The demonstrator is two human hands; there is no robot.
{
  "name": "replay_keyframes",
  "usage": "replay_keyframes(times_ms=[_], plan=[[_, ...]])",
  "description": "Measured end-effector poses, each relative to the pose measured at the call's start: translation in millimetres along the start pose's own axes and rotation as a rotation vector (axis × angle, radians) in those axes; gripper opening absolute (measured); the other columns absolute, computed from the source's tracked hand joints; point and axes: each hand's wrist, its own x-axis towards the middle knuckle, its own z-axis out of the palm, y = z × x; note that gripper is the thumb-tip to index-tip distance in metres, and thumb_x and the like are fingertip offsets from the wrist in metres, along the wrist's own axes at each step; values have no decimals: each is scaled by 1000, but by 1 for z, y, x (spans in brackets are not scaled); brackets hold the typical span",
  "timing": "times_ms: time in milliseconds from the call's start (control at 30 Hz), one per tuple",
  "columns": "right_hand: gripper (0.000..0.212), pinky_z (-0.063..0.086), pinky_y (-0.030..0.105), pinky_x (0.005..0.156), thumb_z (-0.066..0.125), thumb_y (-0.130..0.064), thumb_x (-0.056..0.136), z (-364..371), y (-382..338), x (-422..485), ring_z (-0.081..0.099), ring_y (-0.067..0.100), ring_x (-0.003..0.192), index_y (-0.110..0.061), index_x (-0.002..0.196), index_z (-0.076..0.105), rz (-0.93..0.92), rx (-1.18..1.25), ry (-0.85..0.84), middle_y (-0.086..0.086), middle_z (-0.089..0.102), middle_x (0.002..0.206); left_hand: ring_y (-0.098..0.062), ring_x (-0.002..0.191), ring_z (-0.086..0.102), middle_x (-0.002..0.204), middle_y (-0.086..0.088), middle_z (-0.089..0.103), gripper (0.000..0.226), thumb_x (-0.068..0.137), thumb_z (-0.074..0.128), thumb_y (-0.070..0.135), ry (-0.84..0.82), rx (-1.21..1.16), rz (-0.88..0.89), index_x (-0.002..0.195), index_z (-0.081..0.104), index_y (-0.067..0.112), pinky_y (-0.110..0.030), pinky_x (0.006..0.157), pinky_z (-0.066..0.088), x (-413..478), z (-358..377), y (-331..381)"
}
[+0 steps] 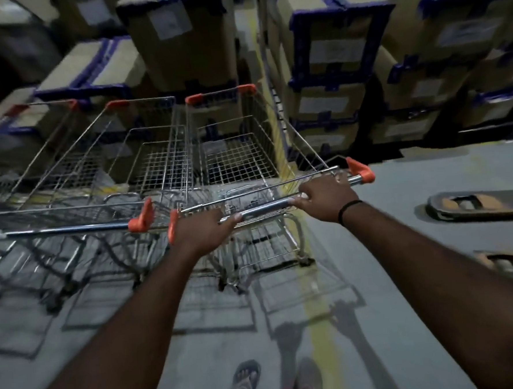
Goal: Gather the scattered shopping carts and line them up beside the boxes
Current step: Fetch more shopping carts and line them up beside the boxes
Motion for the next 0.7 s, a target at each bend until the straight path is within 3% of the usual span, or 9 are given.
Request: replay_keyframes(times_ms=[100, 200, 300, 367, 467, 533, 600, 700], plan=[[57, 29, 55, 108, 38, -80, 87, 6, 15, -4, 61, 27, 98, -27, 76, 56, -56, 3, 64, -2, 59, 84, -25, 123, 62, 130, -3, 68, 110, 69, -5, 98, -7, 42, -18, 126, 61, 32, -62, 116, 21, -9, -4, 7], [61, 33, 51, 100, 37, -83, 84, 11, 17, -9, 59, 26, 88, -25, 65, 47, -95, 31, 87, -5, 55, 75, -25, 122, 62, 130, -1, 68, 95, 78, 7, 95, -15, 51, -40, 123, 62, 32, -60, 118, 15, -19, -2, 12], [62, 35, 50, 96, 33, -86, 80, 16, 15, -21, 57, 24, 82, -27, 65, 47, -126, 29, 94, -5, 57, 73, -22, 124, 60, 131, 1, 67, 93, 79, 11, 95, -18, 23, -50, 126, 62, 32, -60, 119, 14, -33, -1, 10], [61, 35, 50, 96, 36, -84, 82, 19, 12, -34, 55, 23, 80, -27, 67, 50, -132, 15, 86, -6, 56, 74, -24, 123, 61, 131, -1, 67, 95, 77, 14, 96, -20, -7, -50, 128, 63, 31, -59, 118, 22, -48, -1, 10], [62, 35, 51, 98, 34, -86, 83, 24, 1, -57, 58, 24, 83, -27, 73, 52, -134, -31, 76, -6, 55, 74, -25, 118, 63, 122, -2, 71, 83, 82, 22, 91, 10, -20, -34, 116, 67, 31, -59, 119, 21, -73, 1, 7], [64, 35, 51, 99, 31, -88, 81, 28, -7, -73, 61, 25, 84, -28, 74, 53, -139, -47, 80, -5, 56, 74, -22, 116, 64, 118, 2, 72, 91, 77, 14, 97, 1, -10, -44, 112, 67, 32, -61, 119, 15, -89, 6, 0], [64, 36, 51, 99, 29, -88, 81, 31, -15, -92, 61, 24, 84, -29, 75, 52, -142, -44, 89, -6, 55, 74, -22, 114, 64, 117, 2, 72, 103, 68, 6, 101, -14, -11, -46, 115, 68, 32, -60, 117, 21, -105, 12, -8], [59, 41, 44, 91, 31, -86, 84, 35, -29, -121, 62, 23, 84, -30, 71, 43, -196, -46, 107, -7, 53, 74, -22, 108, 66, 109, 2, 73, 103, 66, 5, 102, 11, -22, -18, 108, 68, 33, -56, 114, 27, -132, 21, -20]])
